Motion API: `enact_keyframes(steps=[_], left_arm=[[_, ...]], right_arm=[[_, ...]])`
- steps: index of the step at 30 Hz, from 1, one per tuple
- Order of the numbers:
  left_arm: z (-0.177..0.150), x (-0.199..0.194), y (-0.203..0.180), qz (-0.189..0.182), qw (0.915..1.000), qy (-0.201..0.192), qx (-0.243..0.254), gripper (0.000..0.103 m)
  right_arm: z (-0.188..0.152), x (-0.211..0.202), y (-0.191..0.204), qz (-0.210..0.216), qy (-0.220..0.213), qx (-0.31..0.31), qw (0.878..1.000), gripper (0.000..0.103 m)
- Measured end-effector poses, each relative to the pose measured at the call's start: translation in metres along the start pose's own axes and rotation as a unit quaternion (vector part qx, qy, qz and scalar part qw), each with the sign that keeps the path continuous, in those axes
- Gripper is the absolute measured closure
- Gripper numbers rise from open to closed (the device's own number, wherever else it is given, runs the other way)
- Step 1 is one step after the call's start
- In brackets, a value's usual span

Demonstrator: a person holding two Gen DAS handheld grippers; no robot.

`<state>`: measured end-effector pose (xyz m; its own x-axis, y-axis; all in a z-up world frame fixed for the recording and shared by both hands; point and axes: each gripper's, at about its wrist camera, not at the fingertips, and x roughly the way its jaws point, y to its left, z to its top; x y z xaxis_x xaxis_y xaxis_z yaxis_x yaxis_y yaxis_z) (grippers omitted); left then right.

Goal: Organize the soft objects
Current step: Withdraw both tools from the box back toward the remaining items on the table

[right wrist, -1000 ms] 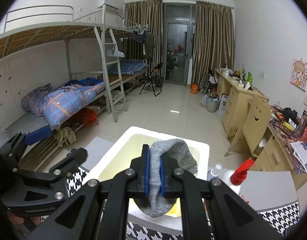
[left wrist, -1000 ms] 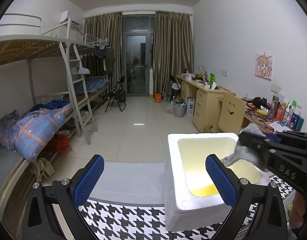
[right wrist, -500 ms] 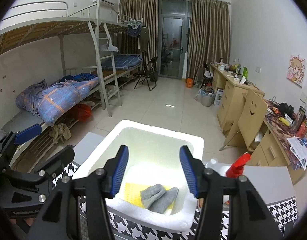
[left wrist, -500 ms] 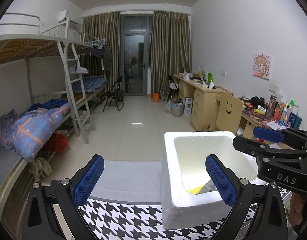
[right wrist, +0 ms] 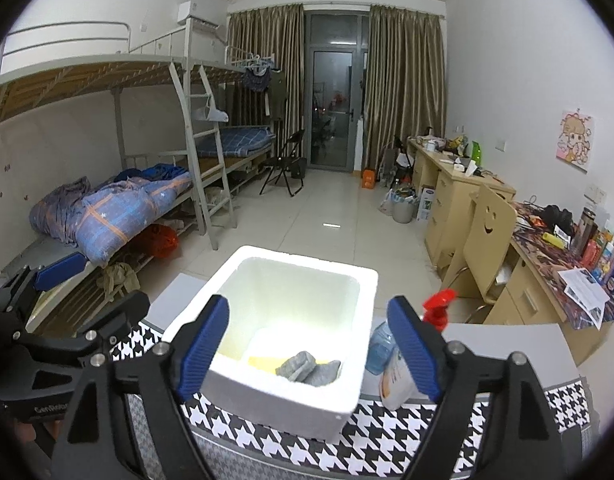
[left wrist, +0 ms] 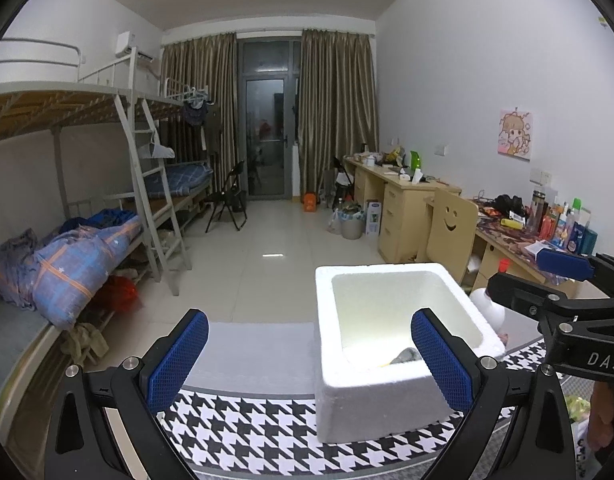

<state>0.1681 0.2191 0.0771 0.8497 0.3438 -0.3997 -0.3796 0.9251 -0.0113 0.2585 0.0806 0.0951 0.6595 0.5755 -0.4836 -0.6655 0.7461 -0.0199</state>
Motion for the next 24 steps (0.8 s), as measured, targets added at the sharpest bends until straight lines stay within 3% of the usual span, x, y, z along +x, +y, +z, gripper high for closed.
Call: enact_keyframes(steps=[24], left_arm=[[-0.004, -0.063, -0.022, -0.010, 0.9992, -0.036, 0.008, 0.001]], right_arm=[[-0.021, -0.074, -0.015, -0.009, -0.034, 0.018, 0.999, 0.017]])
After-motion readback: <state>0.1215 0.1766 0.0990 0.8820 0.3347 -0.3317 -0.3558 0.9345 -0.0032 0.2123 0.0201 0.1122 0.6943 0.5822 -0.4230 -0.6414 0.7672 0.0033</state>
